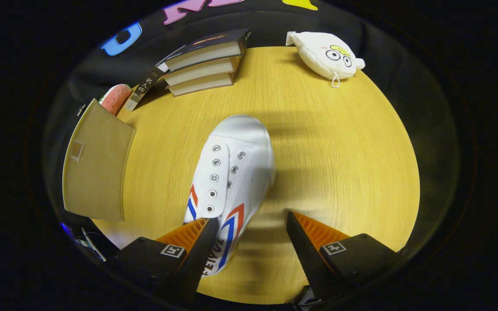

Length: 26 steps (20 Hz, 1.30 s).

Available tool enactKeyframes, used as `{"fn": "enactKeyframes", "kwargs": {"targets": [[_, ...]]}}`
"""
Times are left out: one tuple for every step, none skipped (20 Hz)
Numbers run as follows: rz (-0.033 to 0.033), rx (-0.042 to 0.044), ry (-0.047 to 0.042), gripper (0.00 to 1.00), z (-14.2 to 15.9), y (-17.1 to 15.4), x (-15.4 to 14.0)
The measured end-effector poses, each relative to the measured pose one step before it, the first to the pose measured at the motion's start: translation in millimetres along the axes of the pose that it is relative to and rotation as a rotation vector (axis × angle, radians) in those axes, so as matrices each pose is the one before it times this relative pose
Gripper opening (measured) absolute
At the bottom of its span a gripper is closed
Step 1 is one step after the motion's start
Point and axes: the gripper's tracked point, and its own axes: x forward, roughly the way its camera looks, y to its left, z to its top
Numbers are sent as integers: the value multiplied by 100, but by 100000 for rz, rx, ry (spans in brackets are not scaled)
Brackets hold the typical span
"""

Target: Open the storage box then place both shoes into the box .Put the left shoe in first, then the right shoe, with the right side of both shoes facing outward in a uniform manner.

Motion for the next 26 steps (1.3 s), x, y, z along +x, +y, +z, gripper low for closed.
{"fn": "enactKeyframes", "kwargs": {"targets": [[3029, 1182, 255, 95, -110, 408, 156], [4670, 2685, -451, 86, 91, 891, 8], [280, 2425, 305, 77, -106, 277, 79], [219, 170, -102, 51, 96, 55, 176], [486, 108, 978, 51, -234, -188, -41], [794, 1238, 457, 49, 176, -151, -175], [555, 2368, 1342, 47, -192, 235, 178], [234, 2075, -156, 40, 261, -117, -87], [408, 974, 56, 35, -162, -109, 96], [685, 1935, -173, 28, 165, -291, -161], [1284, 2418, -127, 21, -46, 238, -8], [1686, 3802, -104, 14, 199, -316, -317], [1955, 3786, -240, 11, -291, 49, 190], [1724, 2300, -474, 6, 96, -57, -173], [1339, 1409, -1014, 6, 123, 69, -203], [1904, 1151, -894, 6, 125, 248, -509], [1909, 1376, -1211, 6, 251, 372, -492], [1538, 1708, -773, 6, 316, 279, -568], [1798, 1077, -356, 6, 223, 575, -277], [895, -7, -382, 6, -60, 337, -364], [-138, -581, -279, 6, 79, 96, 107], [-2608, -1549, 677, 6, -242, -512, 498], [-4307, -1733, -331, 5, -91, -764, 460], [-3199, -3000, -488, 6, -232, -451, 995], [-2396, -4685, -708, 6, -80, -211, -76], [-2050, -3675, -1746, 5, 45, -19, -125]]}}
